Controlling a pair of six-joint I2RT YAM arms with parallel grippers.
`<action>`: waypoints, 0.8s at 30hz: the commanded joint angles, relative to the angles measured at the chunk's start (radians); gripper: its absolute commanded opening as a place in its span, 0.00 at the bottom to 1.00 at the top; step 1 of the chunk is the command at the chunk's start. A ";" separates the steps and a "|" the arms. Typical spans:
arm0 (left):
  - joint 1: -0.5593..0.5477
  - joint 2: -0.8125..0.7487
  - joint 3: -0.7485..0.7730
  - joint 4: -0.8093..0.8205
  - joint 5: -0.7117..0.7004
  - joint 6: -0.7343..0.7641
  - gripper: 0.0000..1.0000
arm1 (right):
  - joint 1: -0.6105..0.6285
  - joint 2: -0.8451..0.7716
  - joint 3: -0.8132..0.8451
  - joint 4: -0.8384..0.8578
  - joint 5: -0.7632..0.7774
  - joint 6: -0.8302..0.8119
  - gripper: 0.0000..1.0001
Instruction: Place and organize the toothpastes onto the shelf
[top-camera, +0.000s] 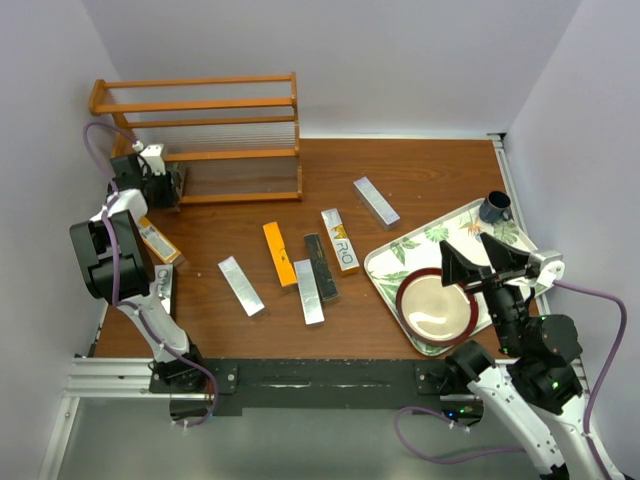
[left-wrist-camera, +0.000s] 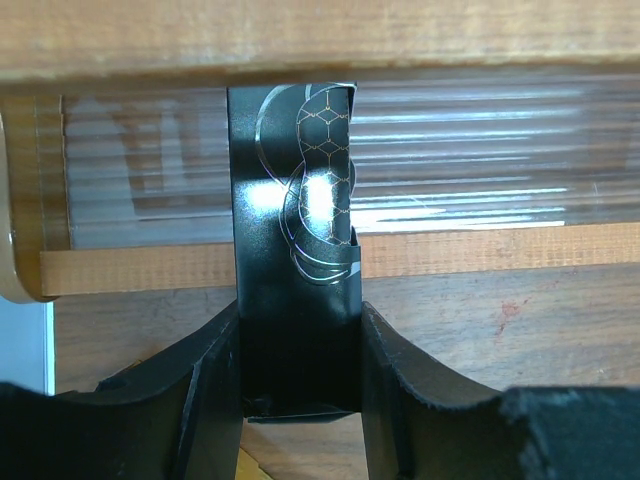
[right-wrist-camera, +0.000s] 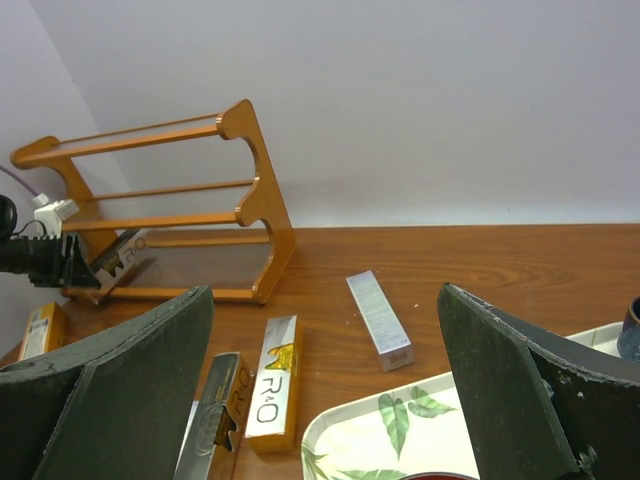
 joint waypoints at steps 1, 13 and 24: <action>0.001 0.002 0.050 0.056 0.018 0.018 0.47 | 0.005 0.016 0.008 0.011 0.012 -0.013 0.99; 0.001 -0.019 0.042 0.045 0.006 -0.003 0.72 | 0.004 0.015 0.008 0.009 0.007 -0.010 0.99; -0.003 -0.304 -0.172 0.096 -0.063 -0.215 1.00 | 0.004 -0.008 0.007 0.017 -0.004 -0.002 0.98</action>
